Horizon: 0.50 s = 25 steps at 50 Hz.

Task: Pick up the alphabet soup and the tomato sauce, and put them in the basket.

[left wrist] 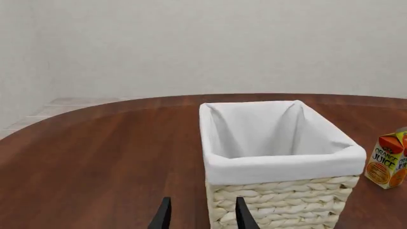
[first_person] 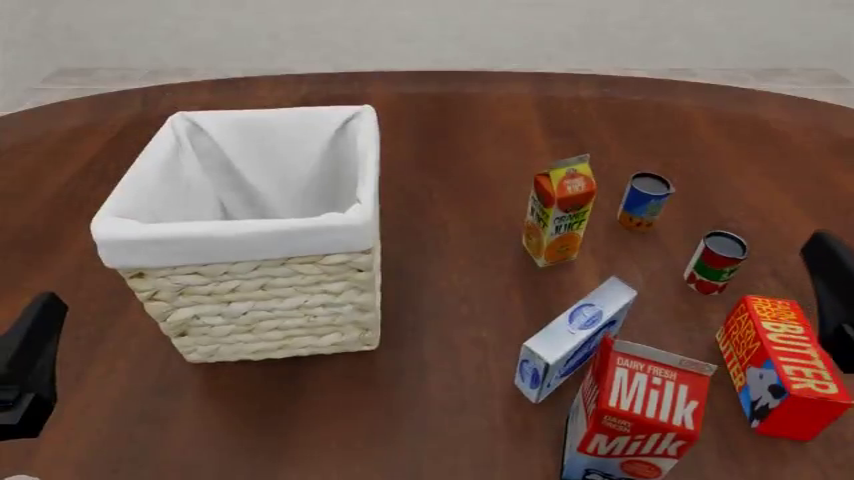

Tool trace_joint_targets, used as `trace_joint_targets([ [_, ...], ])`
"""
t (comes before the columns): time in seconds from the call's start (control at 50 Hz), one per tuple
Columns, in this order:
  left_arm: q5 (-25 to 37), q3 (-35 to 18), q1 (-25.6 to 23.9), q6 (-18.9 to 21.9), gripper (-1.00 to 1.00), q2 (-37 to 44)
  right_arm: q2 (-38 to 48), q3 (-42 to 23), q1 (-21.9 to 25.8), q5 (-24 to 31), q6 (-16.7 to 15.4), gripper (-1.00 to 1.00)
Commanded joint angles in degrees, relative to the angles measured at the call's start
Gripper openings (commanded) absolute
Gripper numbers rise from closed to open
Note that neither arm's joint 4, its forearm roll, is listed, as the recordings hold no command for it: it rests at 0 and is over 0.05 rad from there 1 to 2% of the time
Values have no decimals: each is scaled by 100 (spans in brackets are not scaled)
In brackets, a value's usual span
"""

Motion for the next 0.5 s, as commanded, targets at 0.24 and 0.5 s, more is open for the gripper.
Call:
trace_joint_targets([
  [0.24,0,0,0,0,100,1,610,-850,-1,398,-130,100],
  [0.5,0,0,0,1,100,0,1139,-1273,-40,564,-337,100],
])
